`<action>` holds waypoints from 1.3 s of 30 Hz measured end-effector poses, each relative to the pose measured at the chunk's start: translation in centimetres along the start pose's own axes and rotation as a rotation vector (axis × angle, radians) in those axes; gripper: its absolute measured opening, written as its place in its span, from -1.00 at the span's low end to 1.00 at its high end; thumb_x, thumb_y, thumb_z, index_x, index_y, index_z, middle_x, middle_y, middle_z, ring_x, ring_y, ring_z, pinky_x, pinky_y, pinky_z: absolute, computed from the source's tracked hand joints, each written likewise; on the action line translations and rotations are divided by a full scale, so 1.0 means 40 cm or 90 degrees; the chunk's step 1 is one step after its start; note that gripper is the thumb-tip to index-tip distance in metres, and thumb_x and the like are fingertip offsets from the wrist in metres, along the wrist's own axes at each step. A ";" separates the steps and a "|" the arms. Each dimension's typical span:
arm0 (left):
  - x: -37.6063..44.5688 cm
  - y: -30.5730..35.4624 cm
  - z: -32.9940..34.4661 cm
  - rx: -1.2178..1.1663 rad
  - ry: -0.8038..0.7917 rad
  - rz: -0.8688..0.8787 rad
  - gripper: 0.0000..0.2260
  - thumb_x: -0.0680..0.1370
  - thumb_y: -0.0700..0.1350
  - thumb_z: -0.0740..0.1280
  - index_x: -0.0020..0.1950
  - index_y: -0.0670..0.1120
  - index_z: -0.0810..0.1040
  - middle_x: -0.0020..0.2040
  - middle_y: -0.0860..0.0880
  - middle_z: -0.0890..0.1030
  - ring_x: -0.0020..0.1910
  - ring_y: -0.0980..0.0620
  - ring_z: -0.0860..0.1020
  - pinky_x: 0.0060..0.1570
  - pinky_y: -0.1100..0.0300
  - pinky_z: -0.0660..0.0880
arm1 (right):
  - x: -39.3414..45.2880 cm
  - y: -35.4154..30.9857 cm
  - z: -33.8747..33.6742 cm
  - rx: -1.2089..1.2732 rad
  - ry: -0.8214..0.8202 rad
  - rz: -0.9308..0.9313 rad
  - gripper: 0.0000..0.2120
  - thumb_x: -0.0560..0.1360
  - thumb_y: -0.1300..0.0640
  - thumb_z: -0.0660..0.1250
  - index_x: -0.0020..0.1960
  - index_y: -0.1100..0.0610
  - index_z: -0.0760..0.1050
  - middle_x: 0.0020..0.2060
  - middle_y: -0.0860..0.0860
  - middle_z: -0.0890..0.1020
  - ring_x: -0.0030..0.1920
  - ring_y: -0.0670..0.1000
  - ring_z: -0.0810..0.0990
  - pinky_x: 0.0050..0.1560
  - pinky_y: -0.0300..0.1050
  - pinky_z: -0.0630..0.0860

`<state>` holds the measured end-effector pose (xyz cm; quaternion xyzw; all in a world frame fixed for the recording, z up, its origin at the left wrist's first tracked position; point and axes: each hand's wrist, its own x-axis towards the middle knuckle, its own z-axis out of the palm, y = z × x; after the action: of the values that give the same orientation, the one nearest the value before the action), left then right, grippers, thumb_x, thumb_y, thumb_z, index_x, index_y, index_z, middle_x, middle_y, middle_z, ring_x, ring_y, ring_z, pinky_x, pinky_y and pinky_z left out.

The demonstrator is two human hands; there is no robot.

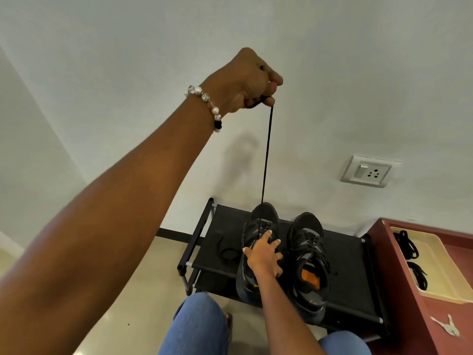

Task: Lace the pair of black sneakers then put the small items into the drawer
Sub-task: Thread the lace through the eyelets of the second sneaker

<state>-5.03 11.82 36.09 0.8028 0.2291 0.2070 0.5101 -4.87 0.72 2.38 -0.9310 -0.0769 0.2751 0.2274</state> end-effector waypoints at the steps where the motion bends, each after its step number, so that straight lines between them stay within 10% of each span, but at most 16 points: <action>1: 0.003 0.010 -0.003 0.009 -0.002 -0.002 -0.84 0.53 -0.40 0.29 -0.01 -0.21 0.61 -0.30 -0.06 0.58 -0.45 0.12 0.60 -0.52 0.33 0.31 | 0.000 0.000 0.000 -0.001 0.002 -0.001 -0.11 0.55 -0.07 0.34 0.59 -0.01 -0.25 0.57 0.17 -0.13 0.52 0.35 0.03 0.29 0.43 0.29; 11: 0.004 -0.070 -0.013 0.044 0.026 0.068 -0.88 0.54 -0.37 0.27 0.01 -0.30 0.58 -0.21 -0.05 0.59 -0.37 0.06 0.65 -0.44 0.27 0.38 | 0.000 0.005 -0.007 0.035 -0.010 -0.012 -0.05 0.51 -0.09 0.39 0.59 0.01 -0.22 0.57 0.18 -0.11 0.51 0.36 0.03 0.35 0.43 0.21; 17: -0.046 -0.353 0.076 0.185 -0.034 -0.081 -0.79 0.57 -0.08 0.36 -0.02 -0.24 0.63 -0.28 -0.13 0.66 -0.52 0.18 0.51 -0.48 0.34 0.37 | 0.022 0.041 -0.031 0.098 -0.035 -0.057 0.03 0.38 -0.19 0.50 0.60 0.05 -0.06 0.55 0.20 0.05 0.50 0.34 0.12 0.38 0.38 0.19; 21: -0.102 -0.557 0.154 0.331 -0.155 -0.229 -0.74 0.54 0.02 0.38 -0.10 -0.20 0.62 -0.20 -0.16 0.67 -0.28 0.01 0.59 -0.06 0.13 0.56 | 0.116 0.094 -0.007 0.143 -0.021 -0.103 -0.14 0.23 -0.18 0.60 0.42 -0.03 0.32 0.32 0.09 0.50 0.33 0.22 0.46 0.24 0.29 0.45; 28: -0.172 -0.732 0.273 0.693 -0.164 -0.268 -0.70 0.50 0.09 0.38 0.17 -0.01 0.56 0.18 -0.08 0.55 0.27 -0.18 0.46 0.27 -0.23 0.25 | 0.061 0.093 -0.096 0.110 -0.038 -0.172 -0.33 0.43 0.17 0.51 0.47 0.15 0.33 0.39 0.12 0.45 0.41 0.14 0.39 0.39 0.06 0.37; 34: -0.148 -0.798 0.347 0.315 -0.118 -0.042 -0.83 0.57 -0.13 0.33 0.10 -0.04 0.67 0.23 -0.03 0.58 0.27 -0.01 0.49 0.42 -0.05 0.24 | 0.082 0.127 -0.076 0.111 -0.005 -0.230 -0.37 0.44 0.15 0.51 0.44 0.14 0.38 0.35 0.10 0.48 0.38 0.10 0.42 0.36 -0.05 0.38; 39: -0.163 -0.803 0.353 0.187 -0.083 -0.087 -0.87 0.53 -0.10 0.40 0.04 -0.07 0.69 -0.08 0.00 0.69 -0.16 0.16 0.59 0.08 0.16 0.55 | 0.098 0.143 -0.047 0.126 0.038 -0.248 -0.41 0.44 0.13 0.50 0.43 0.09 0.40 0.35 0.09 0.47 0.38 0.11 0.41 0.39 0.00 0.38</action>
<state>-7.33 9.86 0.53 0.8631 0.2772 0.0837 0.4138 -0.46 -4.00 -0.73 -0.8795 -0.2209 0.2044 0.3687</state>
